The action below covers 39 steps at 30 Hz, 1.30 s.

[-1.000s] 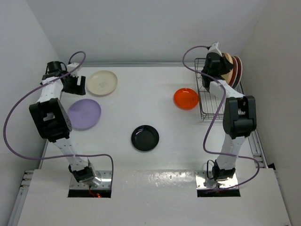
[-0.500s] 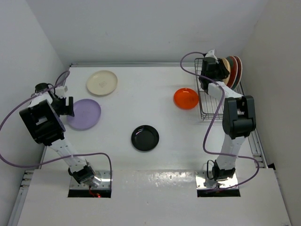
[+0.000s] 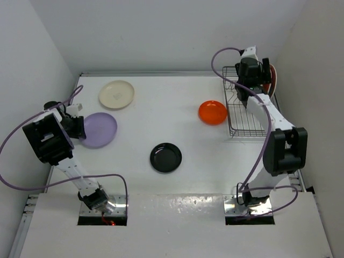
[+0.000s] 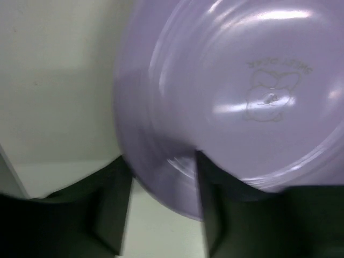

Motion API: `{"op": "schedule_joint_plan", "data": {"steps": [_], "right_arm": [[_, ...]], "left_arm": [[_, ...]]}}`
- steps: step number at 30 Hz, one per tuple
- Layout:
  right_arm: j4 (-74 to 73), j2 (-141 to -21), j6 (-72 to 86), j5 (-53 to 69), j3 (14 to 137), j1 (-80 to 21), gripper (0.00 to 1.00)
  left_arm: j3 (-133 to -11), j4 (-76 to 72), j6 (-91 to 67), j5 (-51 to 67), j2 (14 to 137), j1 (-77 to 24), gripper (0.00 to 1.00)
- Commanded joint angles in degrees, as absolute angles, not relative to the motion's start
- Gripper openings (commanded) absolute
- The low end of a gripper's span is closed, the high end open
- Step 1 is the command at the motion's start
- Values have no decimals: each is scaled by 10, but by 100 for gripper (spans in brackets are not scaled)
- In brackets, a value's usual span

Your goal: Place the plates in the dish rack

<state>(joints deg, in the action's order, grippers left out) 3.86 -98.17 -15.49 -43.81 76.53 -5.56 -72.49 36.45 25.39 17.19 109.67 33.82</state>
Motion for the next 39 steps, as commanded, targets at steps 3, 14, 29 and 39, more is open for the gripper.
{"op": "schedule_joint_plan", "data": {"steps": [3, 14, 29, 39], "right_arm": [[32, -901, -135, -404, 780, -85, 83], [-116, -859, -37, -88, 816, -146, 99], [-163, -1128, 93, 338, 1016, -310, 97], [-149, -1129, 120, 304, 985, -310, 5]], "left_arm": [[-729, 375, 273, 227, 1125, 339, 37], [-780, 452, 337, 362, 1061, 310, 0], [-1024, 489, 347, 460, 1052, 5, 0], [-1056, 522, 360, 489, 1064, -8, 5]]}}
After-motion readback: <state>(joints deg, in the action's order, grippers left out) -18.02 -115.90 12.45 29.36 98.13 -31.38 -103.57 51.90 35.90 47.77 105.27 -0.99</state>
